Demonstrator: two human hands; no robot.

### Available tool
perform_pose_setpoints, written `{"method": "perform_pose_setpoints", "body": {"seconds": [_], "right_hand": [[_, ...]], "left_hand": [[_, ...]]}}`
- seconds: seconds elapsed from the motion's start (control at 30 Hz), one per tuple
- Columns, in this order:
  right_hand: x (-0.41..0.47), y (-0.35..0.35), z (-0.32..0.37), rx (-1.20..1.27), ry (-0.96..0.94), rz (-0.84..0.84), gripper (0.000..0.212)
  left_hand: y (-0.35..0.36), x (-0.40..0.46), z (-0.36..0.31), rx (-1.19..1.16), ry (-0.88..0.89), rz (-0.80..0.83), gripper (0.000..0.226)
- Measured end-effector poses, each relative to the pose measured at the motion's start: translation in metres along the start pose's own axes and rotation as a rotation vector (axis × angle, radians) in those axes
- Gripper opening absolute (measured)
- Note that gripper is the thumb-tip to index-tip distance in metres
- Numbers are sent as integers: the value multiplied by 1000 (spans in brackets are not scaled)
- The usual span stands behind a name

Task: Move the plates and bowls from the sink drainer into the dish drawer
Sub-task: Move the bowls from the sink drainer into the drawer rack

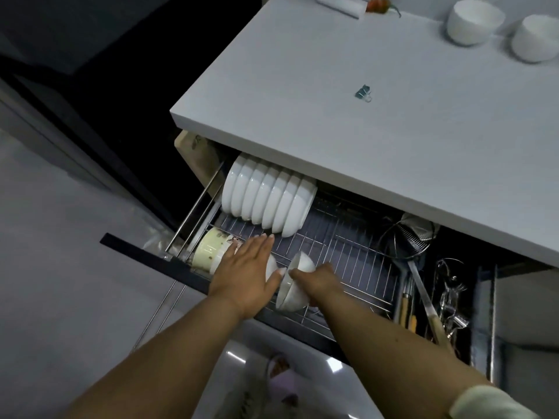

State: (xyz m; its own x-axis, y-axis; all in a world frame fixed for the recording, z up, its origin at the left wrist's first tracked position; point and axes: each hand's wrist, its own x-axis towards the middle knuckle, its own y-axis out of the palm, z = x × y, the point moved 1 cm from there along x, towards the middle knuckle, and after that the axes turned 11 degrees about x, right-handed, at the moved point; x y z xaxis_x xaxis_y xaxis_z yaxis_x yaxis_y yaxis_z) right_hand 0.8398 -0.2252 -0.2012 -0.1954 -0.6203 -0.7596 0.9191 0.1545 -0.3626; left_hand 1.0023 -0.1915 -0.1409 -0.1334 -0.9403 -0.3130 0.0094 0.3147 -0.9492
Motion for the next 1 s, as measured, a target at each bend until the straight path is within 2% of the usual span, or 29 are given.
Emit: {"method": "perform_pose_setpoints", "body": {"seconds": [0.1, 0.2, 0.47, 0.6, 0.73, 0.87, 1.0], "right_hand": [[6, 13, -2, -24, 7, 3, 91], [13, 25, -4, -1, 10, 37, 108], [28, 44, -7, -64, 11, 152, 104], [35, 46, -11, -102, -56, 245, 117], [28, 38, -12, -76, -105, 327, 109], [27, 23, -24, -162, -86, 277, 76], [24, -6, -32, -121, -50, 200, 65]], "left_hand": [[-2, 0, 0, -41, 2, -26, 75], [-2, -2, 0, -54, 13, -55, 84], [0, -1, 1, -55, 13, -86, 81], [3, -1, 1, -87, 4, -138, 73], [2, -3, -1, -82, 5, -189, 63], [5, -2, 3, -49, -26, -68, 76], [4, -1, 1, -79, -18, -55, 55]]}}
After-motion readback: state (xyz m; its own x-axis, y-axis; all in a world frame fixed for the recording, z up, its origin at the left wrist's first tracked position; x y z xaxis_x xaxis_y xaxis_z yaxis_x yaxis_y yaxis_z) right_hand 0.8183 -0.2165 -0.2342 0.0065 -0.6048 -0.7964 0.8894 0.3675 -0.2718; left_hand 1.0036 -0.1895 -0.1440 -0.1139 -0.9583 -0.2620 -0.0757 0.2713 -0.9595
